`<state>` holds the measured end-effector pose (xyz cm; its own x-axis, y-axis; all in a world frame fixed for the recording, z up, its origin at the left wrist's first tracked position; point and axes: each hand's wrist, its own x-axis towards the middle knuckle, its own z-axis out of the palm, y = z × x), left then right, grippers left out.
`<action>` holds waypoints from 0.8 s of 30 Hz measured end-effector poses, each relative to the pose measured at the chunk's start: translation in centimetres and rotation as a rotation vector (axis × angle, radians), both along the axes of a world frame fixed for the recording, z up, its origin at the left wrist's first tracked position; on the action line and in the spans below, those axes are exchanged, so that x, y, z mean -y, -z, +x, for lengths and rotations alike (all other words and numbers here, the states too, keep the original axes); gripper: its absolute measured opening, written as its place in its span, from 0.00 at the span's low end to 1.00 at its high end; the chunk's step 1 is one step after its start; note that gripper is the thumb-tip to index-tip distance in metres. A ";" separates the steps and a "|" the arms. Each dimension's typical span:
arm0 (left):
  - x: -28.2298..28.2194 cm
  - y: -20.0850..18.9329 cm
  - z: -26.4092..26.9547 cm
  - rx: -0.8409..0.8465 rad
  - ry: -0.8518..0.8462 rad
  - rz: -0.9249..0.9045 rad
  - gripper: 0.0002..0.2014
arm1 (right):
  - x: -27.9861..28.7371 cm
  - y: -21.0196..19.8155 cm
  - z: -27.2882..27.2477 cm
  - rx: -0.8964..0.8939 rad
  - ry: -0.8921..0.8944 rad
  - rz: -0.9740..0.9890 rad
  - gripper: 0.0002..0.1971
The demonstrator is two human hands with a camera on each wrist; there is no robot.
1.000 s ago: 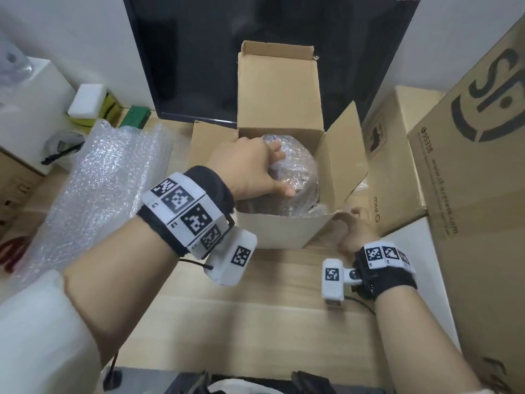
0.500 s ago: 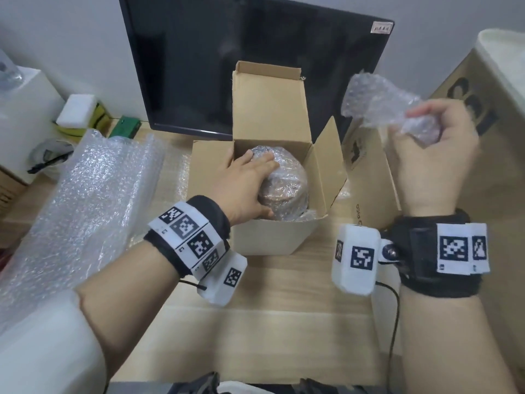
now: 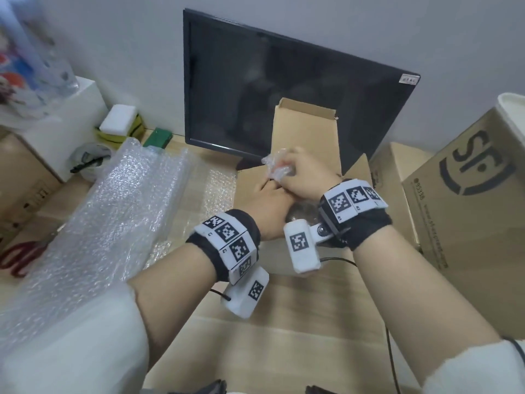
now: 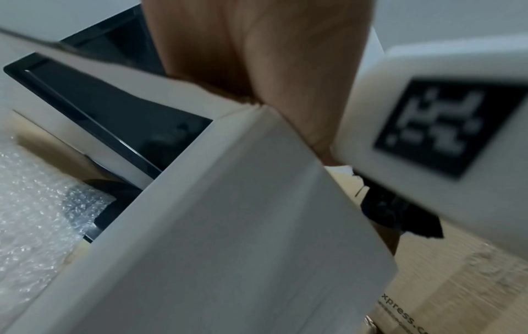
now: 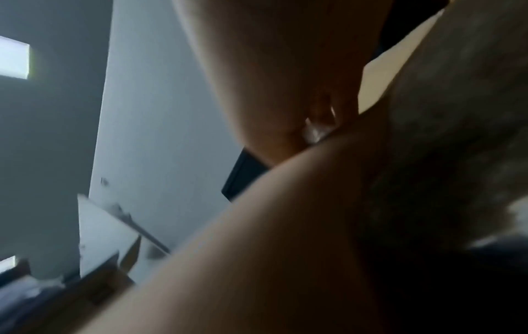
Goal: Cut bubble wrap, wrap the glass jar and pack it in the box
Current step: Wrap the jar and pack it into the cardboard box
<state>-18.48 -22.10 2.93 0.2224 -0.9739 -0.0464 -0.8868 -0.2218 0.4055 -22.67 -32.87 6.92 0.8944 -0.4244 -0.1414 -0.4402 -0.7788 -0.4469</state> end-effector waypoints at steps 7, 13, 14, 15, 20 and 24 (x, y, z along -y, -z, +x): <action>0.0 0.0 0.0 -0.062 -0.005 -0.011 0.21 | 0.7 1.0 1.0 -0.148 0.202 0.378 0.18; 0.1 -0.2 0.3 -0.094 -0.003 0.028 0.17 | 1.0 1.4 1.6 -0.305 0.082 0.345 0.16; 0.1 -0.3 0.2 -0.087 0.002 0.028 0.18 | 1.2 1.1 1.5 -0.291 0.029 0.250 0.15; 0.1 -0.4 0.2 -0.076 0.009 0.024 0.19 | 1.6 0.8 1.4 -0.234 -0.005 0.153 0.13; 0.1 -0.3 0.3 -0.058 0.009 0.038 0.24 | 1.2 -2.4 1.3 -0.079 -0.094 0.030 0.12; 0.3 -0.3 0.2 -0.053 -0.014 -0.025 0.21 | 0.2 -2.0 2.1 -0.269 -0.129 0.165 0.27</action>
<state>-18.25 -22.42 3.19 0.2340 -0.9716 -0.0343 -0.8609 -0.2235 0.4571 -20.56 -33.06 8.96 0.8604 -0.2623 -0.4370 -0.4623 -0.7627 -0.4524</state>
